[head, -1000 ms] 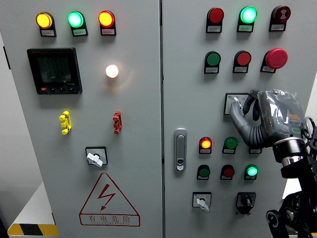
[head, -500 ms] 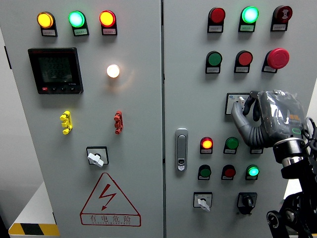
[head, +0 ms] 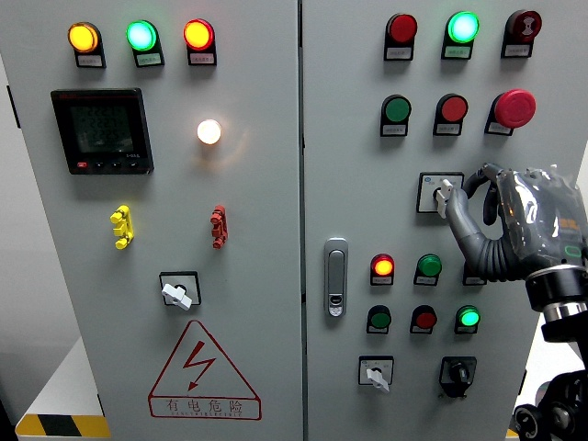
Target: Rotate and turn off gray switch
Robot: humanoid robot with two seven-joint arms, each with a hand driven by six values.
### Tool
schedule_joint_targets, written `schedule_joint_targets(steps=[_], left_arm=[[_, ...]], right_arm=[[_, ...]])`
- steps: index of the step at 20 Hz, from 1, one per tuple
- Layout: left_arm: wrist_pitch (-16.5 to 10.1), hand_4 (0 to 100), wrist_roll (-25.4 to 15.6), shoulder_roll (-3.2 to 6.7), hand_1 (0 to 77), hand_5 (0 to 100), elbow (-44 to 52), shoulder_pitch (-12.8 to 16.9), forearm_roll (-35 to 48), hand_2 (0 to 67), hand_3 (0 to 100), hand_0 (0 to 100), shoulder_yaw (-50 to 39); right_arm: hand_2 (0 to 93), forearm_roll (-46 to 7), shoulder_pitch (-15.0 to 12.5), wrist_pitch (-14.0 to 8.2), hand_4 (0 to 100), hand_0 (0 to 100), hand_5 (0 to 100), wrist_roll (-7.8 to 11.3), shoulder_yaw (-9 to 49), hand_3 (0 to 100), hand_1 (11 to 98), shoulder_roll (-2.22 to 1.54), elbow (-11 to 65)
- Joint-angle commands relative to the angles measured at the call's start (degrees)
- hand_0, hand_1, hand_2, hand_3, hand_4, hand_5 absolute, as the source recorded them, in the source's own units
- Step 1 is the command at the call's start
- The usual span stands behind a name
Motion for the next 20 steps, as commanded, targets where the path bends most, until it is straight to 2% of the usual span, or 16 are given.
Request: schedule_joint_targets(steps=[1, 6, 8, 9, 11, 13, 17, 20], left_arm=[[0.0, 8, 0.01, 0.0, 0.0, 11, 0.0, -0.02, 0.0, 13.4, 19, 85, 0.0], [0.0, 8, 0.01, 0.0, 0.0, 11, 0.0, -0.02, 0.0, 13.4, 19, 85, 0.0], [0.0, 8, 0.01, 0.0, 0.0, 11, 0.0, 0.07, 0.0, 13.4, 19, 85, 0.0], [0.0, 8, 0.01, 0.0, 0.0, 11, 0.0, 0.07, 0.0, 13.4, 19, 85, 0.0], [0.0, 8, 0.01, 0.0, 0.0, 11, 0.0, -0.02, 0.0, 13.4, 19, 85, 0.0], [0.0, 8, 0.01, 0.0, 0.0, 11, 0.0, -0.02, 0.0, 13.4, 19, 85, 0.0], [0.0, 8, 0.01, 0.0, 0.0, 11, 0.0, -0.02, 0.0, 13.4, 19, 85, 0.0], [0.0, 8, 0.01, 0.0, 0.0, 11, 0.0, 0.07, 0.0, 13.4, 19, 85, 0.0]], right_arm=[[51.6, -0.1, -1.98, 0.27, 70, 73, 97, 1.58, 1.08, 78, 28.7, 0.01, 2.63], [45.2, -0.1, -5.5, 0.62, 52, 71, 76, 4.04, 3.01, 61, 28.2, 0.1, 7.55], [41.5, -0.1, -7.34, 0.62, 46, 66, 64, 5.1, 3.19, 54, 26.0, 0.01, 9.57], [41.2, -0.1, -8.05, 0.71, 45, 59, 62, 5.36, 3.28, 53, 26.1, 0.01, 10.45], [35.9, -0.1, -8.75, 0.8, 35, 0, 53, 6.59, 3.37, 44, 30.4, 0.01, 11.86], [33.2, -0.28, -9.54, 1.23, 31, 0, 47, 7.56, 3.37, 41, 33.0, 0.01, 13.35], [26.5, -0.98, -11.47, 1.41, 21, 0, 36, 7.83, 3.81, 31, 35.7, 0.01, 16.43], [24.2, -0.89, -14.29, 1.33, 18, 0, 33, 8.09, 4.24, 28, 36.8, -0.08, 19.15]])
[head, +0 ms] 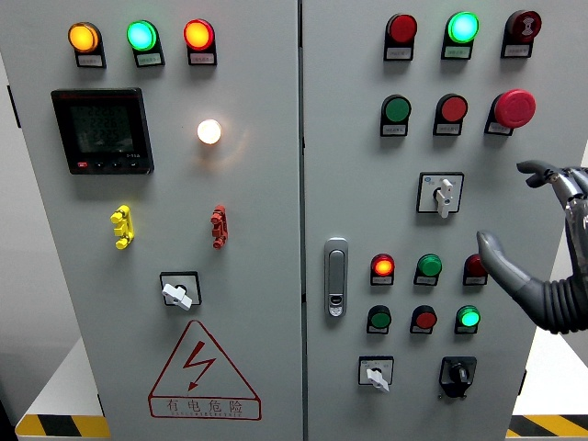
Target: Rotate and turn off gray switch
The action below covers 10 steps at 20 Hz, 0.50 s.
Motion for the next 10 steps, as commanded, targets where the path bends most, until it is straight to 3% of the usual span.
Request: schedule_joint_targets(steps=[1, 3, 10], left_arm=[[0.0, 8, 0.0, 0.0, 0.0, 11, 0.0, -0.06, 0.03, 13.4, 19, 85, 0.01], [0.0, 8, 0.0, 0.0, 0.0, 11, 0.0, 0.02, -0.06, 13.4, 19, 85, 0.01], [0.0, 8, 0.0, 0.0, 0.0, 11, 0.0, 0.02, -0.06, 13.4, 19, 85, 0.01]], right_arm=[[23.9, 0.01, -1.99, 0.0, 17, 0, 32, 0.99, 0.41, 28, 37.0, -0.04, 2.25], [21.2, -0.07, -2.79, 0.0, 14, 0, 29, 3.18, 0.94, 25, 37.2, -0.04, 3.92], [18.2, -0.07, -3.23, 0.88, 11, 0, 26, 3.98, 1.21, 21, 38.2, -0.04, 5.86]])
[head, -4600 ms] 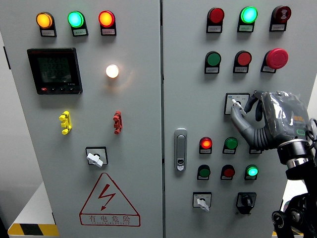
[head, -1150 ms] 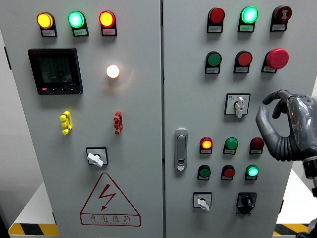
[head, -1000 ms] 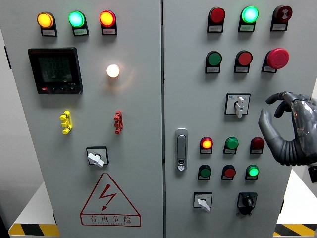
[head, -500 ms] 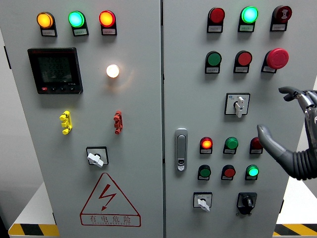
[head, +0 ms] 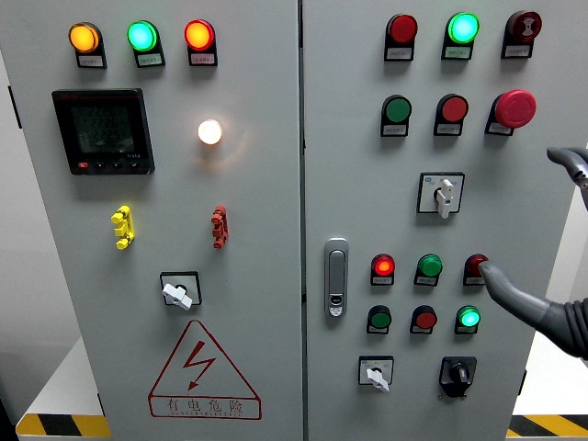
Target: Rotate and turn off gray switch
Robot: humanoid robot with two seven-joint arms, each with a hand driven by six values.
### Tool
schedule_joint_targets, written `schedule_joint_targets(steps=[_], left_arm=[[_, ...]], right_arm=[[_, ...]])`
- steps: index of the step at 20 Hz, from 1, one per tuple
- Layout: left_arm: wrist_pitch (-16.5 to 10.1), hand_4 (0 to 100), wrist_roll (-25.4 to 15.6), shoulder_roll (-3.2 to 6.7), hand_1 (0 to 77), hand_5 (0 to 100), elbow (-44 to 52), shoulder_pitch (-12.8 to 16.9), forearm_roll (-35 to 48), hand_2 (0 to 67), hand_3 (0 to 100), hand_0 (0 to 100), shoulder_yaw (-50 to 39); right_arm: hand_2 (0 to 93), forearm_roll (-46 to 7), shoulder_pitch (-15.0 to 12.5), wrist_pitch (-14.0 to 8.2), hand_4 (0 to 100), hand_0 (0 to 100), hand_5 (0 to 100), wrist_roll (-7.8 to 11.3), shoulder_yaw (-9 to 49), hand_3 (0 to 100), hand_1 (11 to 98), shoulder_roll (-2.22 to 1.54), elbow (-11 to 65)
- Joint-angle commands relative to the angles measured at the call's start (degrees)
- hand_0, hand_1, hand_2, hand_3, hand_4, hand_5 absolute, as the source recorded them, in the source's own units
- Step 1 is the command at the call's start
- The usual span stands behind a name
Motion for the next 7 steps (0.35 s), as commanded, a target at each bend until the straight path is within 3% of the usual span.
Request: schedule_joint_targets(steps=[1, 7], left_arm=[[0.0, 8, -0.01, 0.0, 0.0, 11, 0.0, 0.04, 0.01, 13.4, 19, 85, 0.0], [0.0, 8, -0.01, 0.0, 0.0, 11, 0.0, -0.05, -0.08, 13.4, 19, 85, 0.0]], right_arm=[[18.1, 0.0, -0.02, 0.56, 11, 0, 26, 0.08, 0.0, 21, 38.2, 0.09, 0.44], [17.2, 0.0, -0.11, 0.65, 10, 0, 25, -0.01, 0.0, 20, 38.8, 0.09, 1.67]])
